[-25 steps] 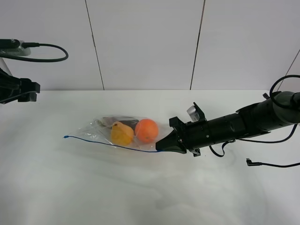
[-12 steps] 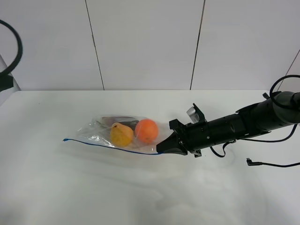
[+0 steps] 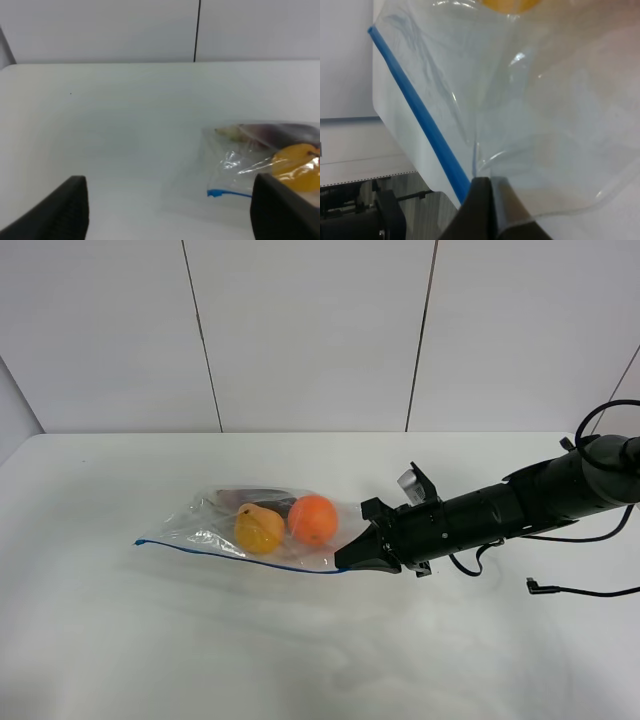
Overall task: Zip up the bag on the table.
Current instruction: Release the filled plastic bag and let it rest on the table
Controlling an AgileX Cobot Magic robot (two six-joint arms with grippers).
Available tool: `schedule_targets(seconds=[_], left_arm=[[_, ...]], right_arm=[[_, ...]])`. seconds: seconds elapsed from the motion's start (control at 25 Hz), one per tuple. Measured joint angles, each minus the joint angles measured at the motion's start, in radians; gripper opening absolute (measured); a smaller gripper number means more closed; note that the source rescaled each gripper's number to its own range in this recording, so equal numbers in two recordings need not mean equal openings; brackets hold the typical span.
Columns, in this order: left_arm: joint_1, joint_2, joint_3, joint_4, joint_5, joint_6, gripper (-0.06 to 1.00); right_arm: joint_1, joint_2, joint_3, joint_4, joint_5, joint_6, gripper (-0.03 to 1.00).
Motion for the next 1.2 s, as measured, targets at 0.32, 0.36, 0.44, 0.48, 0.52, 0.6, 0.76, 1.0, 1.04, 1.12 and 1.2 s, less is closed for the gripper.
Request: schedule_targets(seconds=[0.32, 0.36, 0.44, 0.48, 0.52, 0.6, 0.76, 1.0, 1.04, 1.12, 1.2], left_arm=[[0.000, -0.197, 0.010, 0.000, 0.227, -0.054, 0.74], [0.000, -0.211, 0.010, -0.005, 0.255, -0.061, 0.74], [0.000, -0.237, 0.010, -0.008, 0.317, -0.076, 0.74], [0.000, -0.249, 0.011, -0.008, 0.337, -0.078, 0.73], [0.000, -0.262, 0.011, -0.008, 0.361, -0.079, 0.73], [0.000, -0.284, 0.012, -0.008, 0.394, -0.079, 0.73], [0.000, -0.335, 0.033, -0.008, 0.429, -0.080, 0.73], [0.000, -0.373, 0.085, -0.009, 0.450, -0.081, 0.73], [0.000, -0.373, 0.090, -0.009, 0.447, -0.081, 0.73], [0.000, -0.373, 0.091, -0.009, 0.446, -0.082, 0.73], [0.000, -0.373, 0.094, -0.009, 0.441, -0.083, 0.73]], right_arm=[[0.000, 0.000, 0.000, -0.001, -0.001, 0.000, 0.00], [0.000, 0.000, 0.000, -0.002, -0.001, 0.000, 0.00], [0.000, 0.000, 0.000, -0.003, -0.001, 0.000, 0.00], [0.000, 0.000, 0.000, -0.004, -0.002, 0.000, 0.00], [0.000, 0.000, 0.000, -0.004, -0.002, 0.000, 0.00], [0.000, 0.000, 0.000, -0.004, -0.003, 0.000, 0.00], [0.000, 0.000, 0.000, -0.008, -0.010, 0.000, 0.00], [0.000, 0.000, 0.000, -0.012, -0.019, 0.000, 0.00], [0.000, 0.000, 0.000, -0.013, -0.021, 0.000, 0.00], [0.000, 0.000, 0.000, -0.015, -0.024, 0.000, 0.00], [0.000, 0.000, 0.000, -0.015, -0.025, 0.000, 0.00]])
